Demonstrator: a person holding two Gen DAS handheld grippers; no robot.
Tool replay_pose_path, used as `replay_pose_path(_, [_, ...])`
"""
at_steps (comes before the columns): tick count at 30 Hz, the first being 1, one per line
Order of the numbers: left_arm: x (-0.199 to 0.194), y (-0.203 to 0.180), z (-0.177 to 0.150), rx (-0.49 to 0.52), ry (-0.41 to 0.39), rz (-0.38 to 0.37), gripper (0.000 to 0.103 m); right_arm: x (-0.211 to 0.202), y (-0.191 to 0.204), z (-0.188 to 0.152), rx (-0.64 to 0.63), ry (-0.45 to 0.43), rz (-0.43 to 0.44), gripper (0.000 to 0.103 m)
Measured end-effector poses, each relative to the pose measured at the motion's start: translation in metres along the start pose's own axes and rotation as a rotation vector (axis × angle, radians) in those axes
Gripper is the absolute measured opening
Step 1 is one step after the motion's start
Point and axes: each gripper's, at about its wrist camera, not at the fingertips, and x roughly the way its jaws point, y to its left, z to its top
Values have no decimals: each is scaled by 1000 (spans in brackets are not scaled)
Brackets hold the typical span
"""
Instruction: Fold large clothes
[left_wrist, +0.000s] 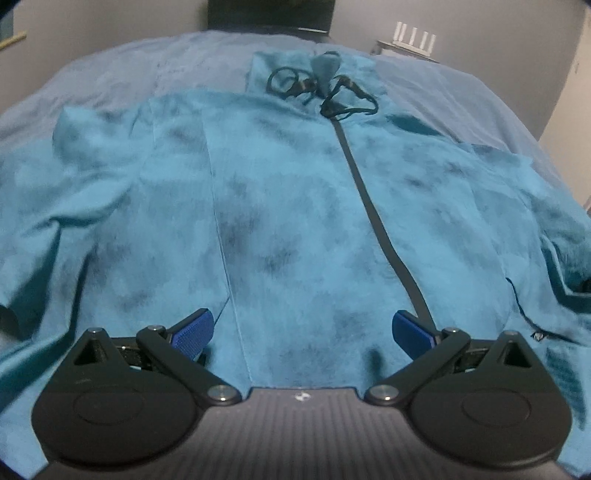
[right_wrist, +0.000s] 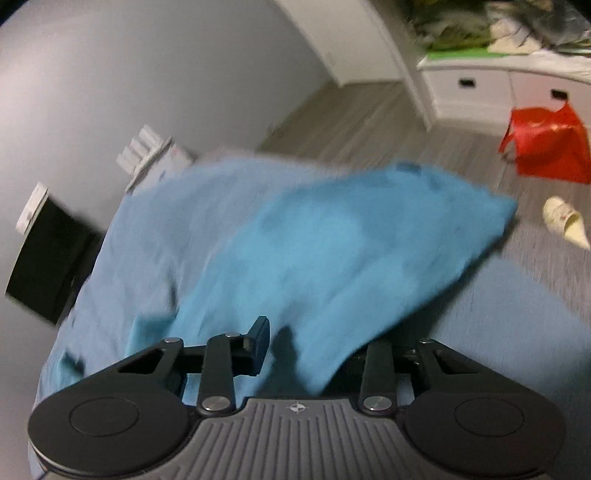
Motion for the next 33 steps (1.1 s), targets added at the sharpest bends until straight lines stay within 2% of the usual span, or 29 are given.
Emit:
replay_pose_path(5, [15, 5, 1, -34, 46, -8, 103, 18, -35, 31, 75, -144, -38, 33])
replay_pose_path(9, [31, 2, 0, -17, 105, -10, 103, 35, -80, 37, 203, -196, -3, 19])
replay_pose_path(14, [38, -1, -2, 5, 105, -12, 103, 33, -89, 37, 145, -252, 1, 15])
replay_pose_path(16, [37, -1, -3, 7, 103, -9, 103, 19, -72, 33, 82, -289, 1, 11])
replay_pose_path(19, [36, -2, -5, 8, 100, -7, 103, -5, -50, 25, -32, -342, 45, 6])
replay_pose_path(23, [34, -4, -5, 11, 96, -7, 103, -52, -2, 7, -275, -417, 129, 4])
replay_pose_path(28, [31, -3, -7, 10, 87, -12, 103, -119, 74, -32, -563, -515, 326, 4])
replay_pose_path(33, [29, -2, -7, 4, 81, -19, 103, -166, 146, -98, -782, -479, 528, 4])
